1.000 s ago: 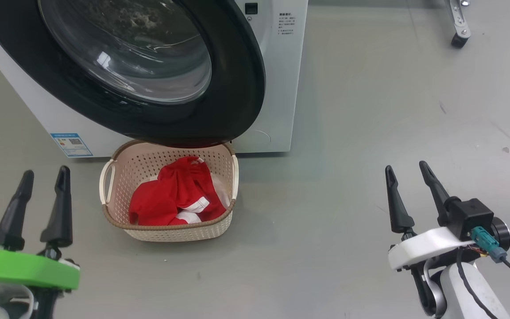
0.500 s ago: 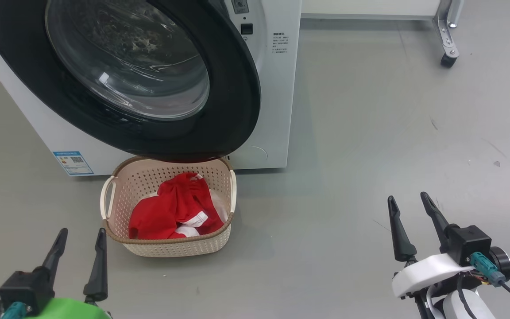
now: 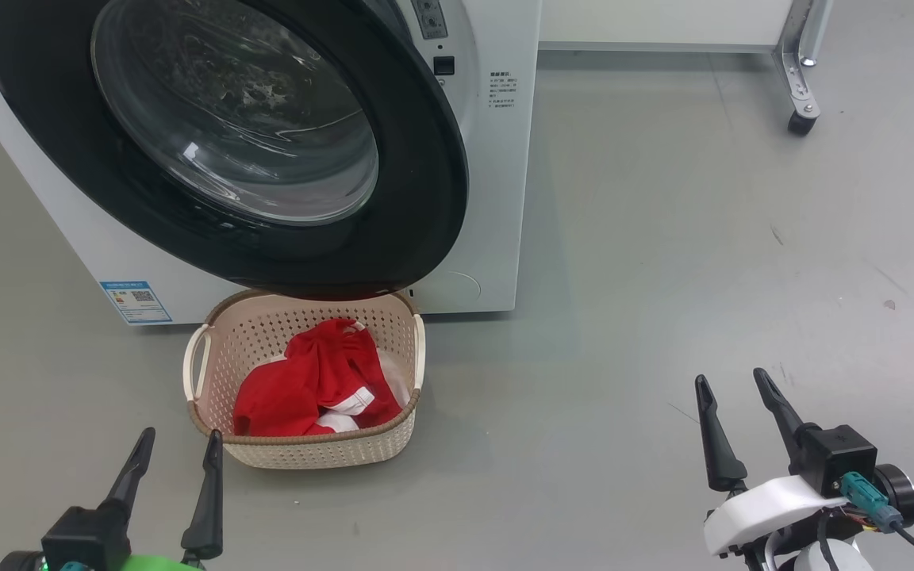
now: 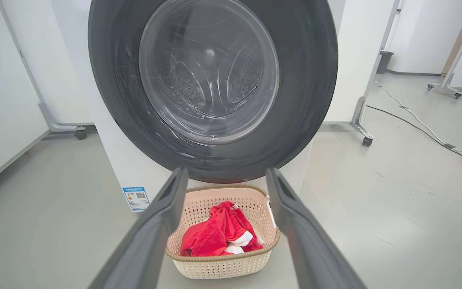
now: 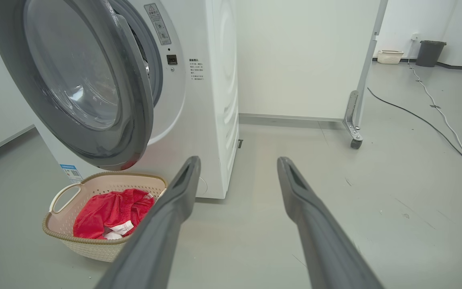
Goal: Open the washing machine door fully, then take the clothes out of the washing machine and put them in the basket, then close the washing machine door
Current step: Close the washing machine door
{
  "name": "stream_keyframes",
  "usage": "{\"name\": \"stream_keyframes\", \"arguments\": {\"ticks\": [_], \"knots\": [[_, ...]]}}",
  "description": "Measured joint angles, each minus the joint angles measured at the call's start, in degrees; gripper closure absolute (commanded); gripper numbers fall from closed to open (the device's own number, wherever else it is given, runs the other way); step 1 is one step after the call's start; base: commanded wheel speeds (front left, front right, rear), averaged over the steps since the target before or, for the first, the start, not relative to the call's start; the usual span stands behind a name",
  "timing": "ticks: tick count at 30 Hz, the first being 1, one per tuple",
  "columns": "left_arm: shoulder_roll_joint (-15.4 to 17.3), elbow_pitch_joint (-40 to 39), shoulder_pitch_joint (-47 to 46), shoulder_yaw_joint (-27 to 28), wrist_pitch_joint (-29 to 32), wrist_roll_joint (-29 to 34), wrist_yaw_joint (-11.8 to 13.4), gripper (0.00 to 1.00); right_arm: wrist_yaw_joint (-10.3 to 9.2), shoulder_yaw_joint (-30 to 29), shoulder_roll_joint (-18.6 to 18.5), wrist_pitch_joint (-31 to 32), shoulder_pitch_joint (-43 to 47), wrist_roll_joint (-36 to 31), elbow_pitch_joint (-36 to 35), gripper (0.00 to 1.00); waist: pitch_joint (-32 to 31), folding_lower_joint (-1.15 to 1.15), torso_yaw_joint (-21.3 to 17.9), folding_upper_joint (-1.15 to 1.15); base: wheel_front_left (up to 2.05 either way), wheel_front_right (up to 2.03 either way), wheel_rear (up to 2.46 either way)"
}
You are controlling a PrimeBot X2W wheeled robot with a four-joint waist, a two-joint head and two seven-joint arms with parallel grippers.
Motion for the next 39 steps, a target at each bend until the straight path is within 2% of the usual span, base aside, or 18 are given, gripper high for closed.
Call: {"name": "stream_keyframes", "arguments": {"ticks": [24, 25, 26, 27, 31, 39], "knots": [[-1.6, 1.9, 0.0, -0.6, -1.7, 1.0, 1.7, 0.0, 0.02, -0.5, 0.3, 0.0, 0.1, -0.4, -1.0, 0.0, 0.0, 0.0, 0.1, 0.0, 0.0, 0.0, 0.0], [-1.6, 1.9, 0.0, -0.6, -1.7, 1.0, 1.7, 0.0, 0.02, -0.6, 0.3, 0.0, 0.1, -0.4, -1.1, 0.04, 0.0, 0.0, 0.1, 0.0, 0.0, 0.0, 0.0], [-1.6, 1.9, -0.1, -0.6, -1.8, 1.0, 1.8, 0.0, 0.02, -0.8, 0.3, 0.0, 0.1, -0.4, -1.1, 0.63, 0.0, 0.0, 0.1, 0.0, 0.0, 0.0, 0.0], [-1.6, 1.9, -0.1, -0.6, -1.8, 1.0, 1.8, 0.0, 0.01, -0.9, 0.3, 0.0, 0.1, -0.4, -1.2, 1.0, 0.1, 0.0, 0.1, 0.0, 0.0, 0.0, 0.0], [-1.7, 1.9, -0.2, -0.9, -2.2, 1.2, 1.8, 0.0, 0.07, -0.9, 0.4, 0.0, 0.1, -0.4, -1.5, 1.0, 0.6, 0.0, 0.3, 0.0, 0.0, 0.0, 0.0], [-2.0, 1.3, -1.8, -1.5, -2.5, 1.2, 1.8, 0.0, 1.94, 1.4, 0.3, 0.0, -2.4, -1.5, -2.0, 1.0, 2.5, 0.0, 1.0, 0.0, 0.0, 0.0, 0.0]]}}
